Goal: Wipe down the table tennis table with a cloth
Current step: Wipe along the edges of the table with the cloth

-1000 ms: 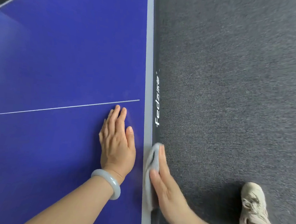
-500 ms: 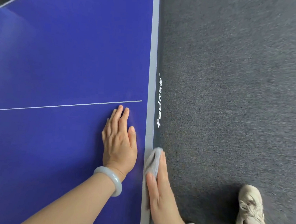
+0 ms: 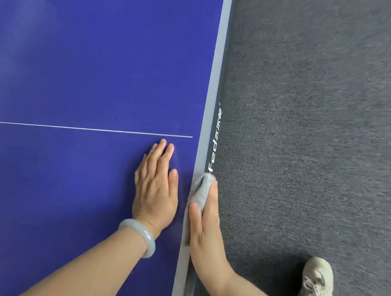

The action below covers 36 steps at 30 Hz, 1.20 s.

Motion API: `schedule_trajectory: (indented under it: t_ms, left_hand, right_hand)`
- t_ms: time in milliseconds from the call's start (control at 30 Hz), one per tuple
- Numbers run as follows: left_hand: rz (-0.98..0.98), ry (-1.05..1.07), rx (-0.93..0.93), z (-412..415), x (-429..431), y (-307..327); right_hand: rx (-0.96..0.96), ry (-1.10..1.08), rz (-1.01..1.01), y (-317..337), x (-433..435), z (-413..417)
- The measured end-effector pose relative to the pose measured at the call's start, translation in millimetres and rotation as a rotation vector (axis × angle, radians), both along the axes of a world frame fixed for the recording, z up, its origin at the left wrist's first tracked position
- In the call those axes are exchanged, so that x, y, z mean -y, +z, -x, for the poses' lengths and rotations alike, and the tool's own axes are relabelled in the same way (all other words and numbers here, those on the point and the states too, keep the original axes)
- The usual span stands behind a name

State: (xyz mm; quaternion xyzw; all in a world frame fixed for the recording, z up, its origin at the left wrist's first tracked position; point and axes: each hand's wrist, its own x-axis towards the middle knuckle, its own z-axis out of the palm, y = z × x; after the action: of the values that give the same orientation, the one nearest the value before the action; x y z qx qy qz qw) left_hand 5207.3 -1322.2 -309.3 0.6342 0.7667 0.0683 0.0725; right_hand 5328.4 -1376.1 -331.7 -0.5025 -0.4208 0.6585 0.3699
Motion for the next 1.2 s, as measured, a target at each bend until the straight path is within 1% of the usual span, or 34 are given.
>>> schedule_trajectory:
  t_ms: [67, 133, 200, 333, 433, 500, 600, 667, 900, 1000, 1100, 1200]
  left_hand:
    - [-0.011, -0.007, 0.004, 0.1, -0.1, 0.4]
    - [-0.007, -0.004, 0.0, 0.8, -0.2, 0.3]
    - [-0.003, 0.0, -0.005, 1.1, 0.3, 0.2]
    - [0.011, -0.022, -0.017, 1.6, 0.9, 1.4]
    - [0.02, -0.033, -0.016, 2.0, -0.8, 2.3]
    - [0.032, -0.026, -0.025, 0.8, -1.7, 4.9]
    - [0.058, -0.022, -0.038, -1.2, -2.4, 6.4]
    - [0.068, -0.026, -0.053, -1.7, -2.2, 5.6]
    - [0.084, -0.007, -0.058, -3.5, -5.3, 9.7]
    - [0.095, -0.059, -0.088, -0.8, -15.5, 20.6]
    - [0.027, -0.125, -0.054, 10.6, -42.7, 31.0]
    - [-0.038, -0.145, -0.021, 15.2, -88.5, 36.8]
  right_hand:
    - [-0.007, 0.063, 0.061, -0.1, 28.5, -6.8]
    - [-0.047, 0.07, 0.117, 5.3, 10.3, -10.8]
    - [-0.111, 0.03, 0.165, 9.3, -34.4, -10.1]
    - [-0.103, -0.041, 0.181, 10.7, -159.9, -10.7]
    - [-0.131, -0.047, 0.211, 6.9, -203.8, -11.1]
    - [-0.105, 0.001, 0.214, 6.2, -202.9, -11.0]
    - [0.057, 0.077, 0.191, 0.3, -200.7, -10.6]
    - [0.123, 0.08, 0.165, 1.3, -203.5, -11.0]
    - [0.145, 0.077, 0.174, 5.0, -205.2, -11.4]
    - [0.155, 0.107, 0.13, 5.9, -202.8, -14.3]
    - [0.139, 0.108, 0.125, 6.1, -201.8, -14.9]
    - [0.135, 0.093, 0.115, 5.8, -202.8, -14.2]
